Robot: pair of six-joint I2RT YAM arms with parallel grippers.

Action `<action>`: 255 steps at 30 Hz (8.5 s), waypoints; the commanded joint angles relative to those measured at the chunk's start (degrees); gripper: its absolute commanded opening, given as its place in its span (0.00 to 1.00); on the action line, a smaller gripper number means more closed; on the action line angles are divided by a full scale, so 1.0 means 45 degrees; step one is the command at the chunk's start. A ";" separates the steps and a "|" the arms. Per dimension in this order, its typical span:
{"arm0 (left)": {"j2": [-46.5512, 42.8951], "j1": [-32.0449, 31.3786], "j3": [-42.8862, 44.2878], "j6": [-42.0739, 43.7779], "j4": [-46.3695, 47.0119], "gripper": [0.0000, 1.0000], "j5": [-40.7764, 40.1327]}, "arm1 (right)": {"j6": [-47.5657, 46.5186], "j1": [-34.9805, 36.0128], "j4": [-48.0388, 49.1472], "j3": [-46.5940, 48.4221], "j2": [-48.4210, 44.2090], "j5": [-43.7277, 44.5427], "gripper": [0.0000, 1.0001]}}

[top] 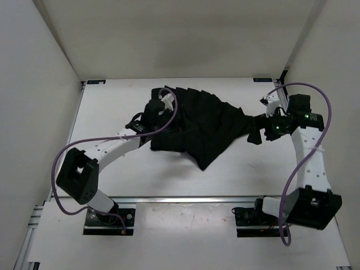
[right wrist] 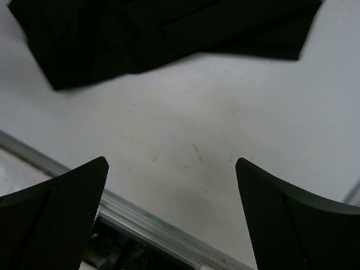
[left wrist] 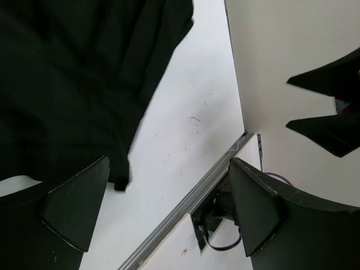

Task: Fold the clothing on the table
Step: Move the skirt to the center of the board, then flatten the skirt out

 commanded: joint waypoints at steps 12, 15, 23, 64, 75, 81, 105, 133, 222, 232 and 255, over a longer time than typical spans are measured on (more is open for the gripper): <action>-0.2138 0.4455 0.0426 0.3303 -0.3447 0.99 0.0107 | 0.2087 -0.1675 -0.2157 0.0386 0.2770 -0.4460 1.00; -0.1160 0.3049 0.1033 0.4633 -0.4543 0.99 -0.1240 | 0.3553 -0.1458 -0.1803 -0.0630 0.2535 -0.3423 0.99; 0.0405 0.2830 0.1249 0.5941 -0.6713 0.99 -0.2975 | 0.3730 -0.1791 -0.1316 -0.1919 0.1500 -0.4494 0.99; 0.3531 0.3749 0.0898 0.6411 -0.3883 0.98 -0.3059 | 0.7770 0.1216 0.3347 -0.3697 0.5248 -0.6075 0.89; 0.3667 0.3496 0.0507 0.6588 -0.3609 0.99 -0.2317 | 0.7910 0.2172 0.4543 -0.4147 0.6537 -0.5275 0.89; 0.3628 0.3515 0.0293 0.6685 -0.3725 0.87 -0.2395 | 0.8536 0.3033 0.5208 -0.3679 0.7318 -0.4944 0.89; 0.2828 0.3691 -0.0449 0.6353 -0.3608 0.51 -0.2005 | 0.9884 0.1962 0.6381 -0.4457 0.5330 -0.3067 0.00; 0.1673 0.1680 0.2008 0.3480 -0.3937 0.99 0.0614 | 0.3926 -0.2707 0.0737 0.2846 0.2533 -0.4102 0.00; -0.0785 0.0995 -0.4822 0.1627 -0.0722 0.99 0.0886 | 0.3729 -0.2587 0.0283 -0.2096 0.3121 -0.2965 0.94; -0.1040 0.0977 -0.5139 0.0845 0.0434 0.98 0.1491 | 0.4316 -0.3257 0.0951 0.1376 0.7021 -0.4552 0.11; 0.1009 0.1444 -0.3340 -0.0228 0.2522 0.99 0.1472 | 0.3262 -0.1105 0.1164 0.5057 1.0837 0.3979 0.04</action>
